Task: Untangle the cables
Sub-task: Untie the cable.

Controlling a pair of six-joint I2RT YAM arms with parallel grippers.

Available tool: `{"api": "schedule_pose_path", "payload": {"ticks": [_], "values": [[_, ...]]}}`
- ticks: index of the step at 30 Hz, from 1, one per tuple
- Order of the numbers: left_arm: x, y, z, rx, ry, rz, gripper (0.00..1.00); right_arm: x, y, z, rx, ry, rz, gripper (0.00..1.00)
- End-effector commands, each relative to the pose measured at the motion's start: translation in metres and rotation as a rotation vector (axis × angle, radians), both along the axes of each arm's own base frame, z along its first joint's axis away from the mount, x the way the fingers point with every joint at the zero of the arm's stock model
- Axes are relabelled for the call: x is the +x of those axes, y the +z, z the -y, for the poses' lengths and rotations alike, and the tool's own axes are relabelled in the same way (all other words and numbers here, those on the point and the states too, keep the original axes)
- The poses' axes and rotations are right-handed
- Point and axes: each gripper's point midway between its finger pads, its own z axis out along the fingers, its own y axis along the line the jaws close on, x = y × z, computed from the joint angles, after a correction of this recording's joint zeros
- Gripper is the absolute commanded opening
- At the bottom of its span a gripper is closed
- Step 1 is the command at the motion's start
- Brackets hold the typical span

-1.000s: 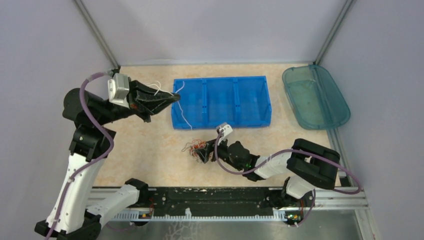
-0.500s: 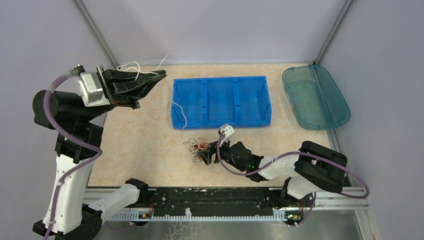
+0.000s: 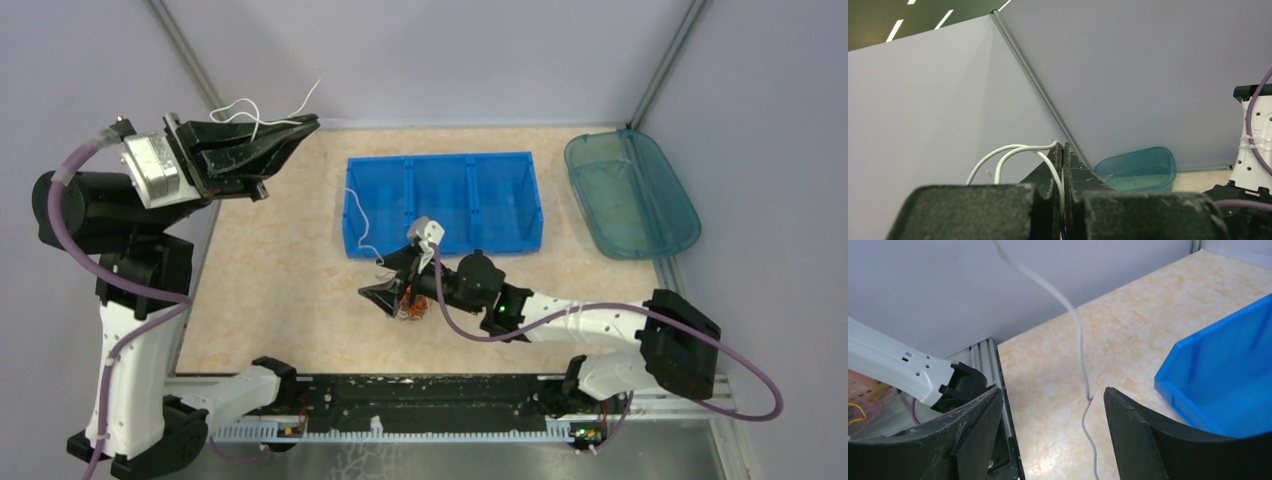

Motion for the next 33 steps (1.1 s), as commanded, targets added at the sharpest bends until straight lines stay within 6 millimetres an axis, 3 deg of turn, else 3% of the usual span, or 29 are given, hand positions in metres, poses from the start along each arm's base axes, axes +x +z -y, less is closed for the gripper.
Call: {"api": "schedule_pose_path", "payload": {"ticks": [1, 11, 18, 28, 33], "values": [[-0.008, 0.022, -0.004, -0.027, 0.011, 0.062, 0.0, -0.007, -0.007, -0.02, -0.047, 0.073, 0.033, 0.73], [-0.017, 0.057, -0.014, -0.065, 0.058, 0.176, 0.0, -0.013, -0.047, -0.038, -0.033, 0.13, -0.085, 0.63], [-0.021, 0.095, -0.037, -0.189, 0.188, 0.315, 0.0, -0.014, -0.096, -0.03, -0.041, 0.093, -0.208, 0.66], [-0.046, 0.162, -0.081, -0.383, 0.4, 0.595, 0.0, -0.007, -0.135, -0.014, -0.05, -0.002, -0.301, 0.67], [-0.065, 0.182, -0.092, -0.424, 0.458, 0.746, 0.0, -0.007, -0.145, -0.008, -0.065, -0.021, -0.317, 0.67]]}}
